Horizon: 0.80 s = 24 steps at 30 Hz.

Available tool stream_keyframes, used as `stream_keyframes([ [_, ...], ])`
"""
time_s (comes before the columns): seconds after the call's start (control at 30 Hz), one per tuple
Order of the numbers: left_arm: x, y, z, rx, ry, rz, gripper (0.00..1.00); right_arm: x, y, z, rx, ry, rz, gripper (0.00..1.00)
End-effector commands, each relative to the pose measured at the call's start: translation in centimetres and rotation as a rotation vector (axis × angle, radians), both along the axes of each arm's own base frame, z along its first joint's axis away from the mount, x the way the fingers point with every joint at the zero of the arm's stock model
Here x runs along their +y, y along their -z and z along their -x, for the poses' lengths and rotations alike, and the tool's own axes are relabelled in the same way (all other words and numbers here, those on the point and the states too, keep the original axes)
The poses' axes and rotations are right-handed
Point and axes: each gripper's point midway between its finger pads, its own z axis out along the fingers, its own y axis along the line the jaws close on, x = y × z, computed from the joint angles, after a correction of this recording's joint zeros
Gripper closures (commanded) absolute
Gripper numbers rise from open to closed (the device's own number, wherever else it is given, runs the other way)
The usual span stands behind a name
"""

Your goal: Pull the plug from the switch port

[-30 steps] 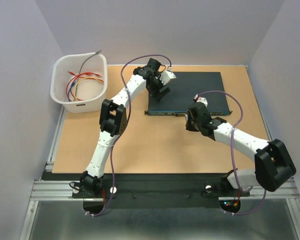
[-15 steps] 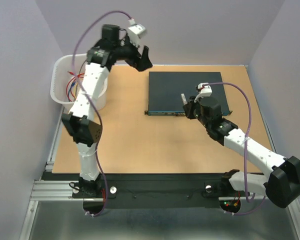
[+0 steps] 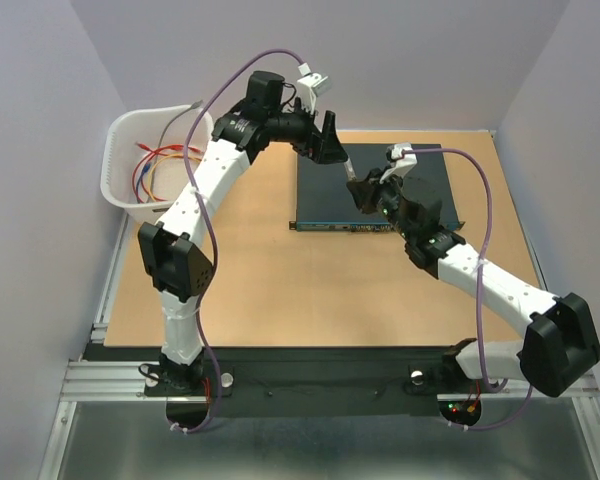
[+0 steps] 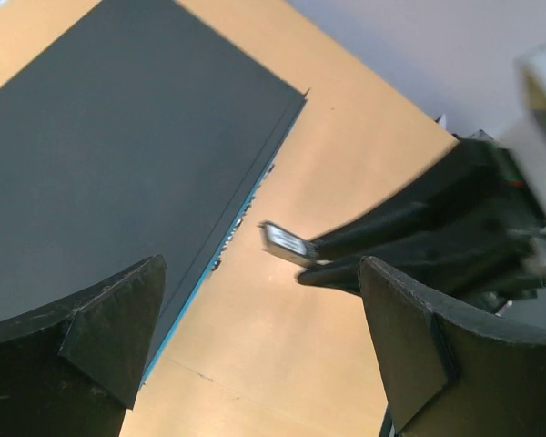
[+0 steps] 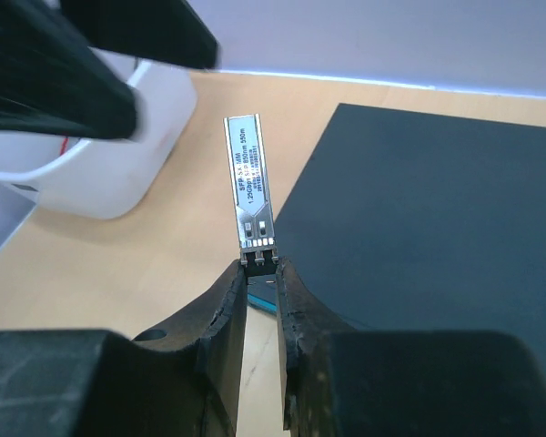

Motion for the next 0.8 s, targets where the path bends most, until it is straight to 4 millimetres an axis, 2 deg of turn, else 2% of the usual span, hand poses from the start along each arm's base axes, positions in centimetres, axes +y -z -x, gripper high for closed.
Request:
stream_keyframes([
  [0.0,-0.8,-1.8,-0.6,-0.052,-0.044,0.035,0.01,1.6,-5.3,-0.1,-0.134,-0.06,-0.092,0.98],
  [0.1,-0.9,-1.3,-1.3,-0.054,-0.072,0.03,0.02,1.8,-5.6,0.0,-0.142,-0.068,-0.101,0.98],
  [0.2,-1.6,-1.4,-1.2,-0.043,-0.046,0.048,0.05,2.1,-5.6,-0.1,-0.14,-0.077,-0.104,0.98],
  [0.3,-2.3,-1.5,-0.8,-0.047,-0.022,0.053,0.13,2.2,-5.3,-0.2,-0.133,-0.077,-0.104,0.98],
  [0.4,-2.8,-0.2,-0.4,-0.017,-0.002,0.039,0.25,2.0,-5.3,-0.3,-0.135,-0.07,-0.103,0.98],
  [0.5,-3.1,1.3,0.2,0.024,0.015,0.025,0.29,1.9,-5.3,-0.4,-0.139,-0.059,-0.1,0.98],
  [0.53,-3.1,1.6,0.3,0.028,0.017,0.022,0.33,1.8,-5.3,-0.4,-0.14,-0.059,-0.097,0.98],
  [0.77,-3.4,1.4,0.8,0.026,0.035,0.022,0.46,1.8,-5.1,-0.5,-0.14,-0.053,-0.096,0.98],
])
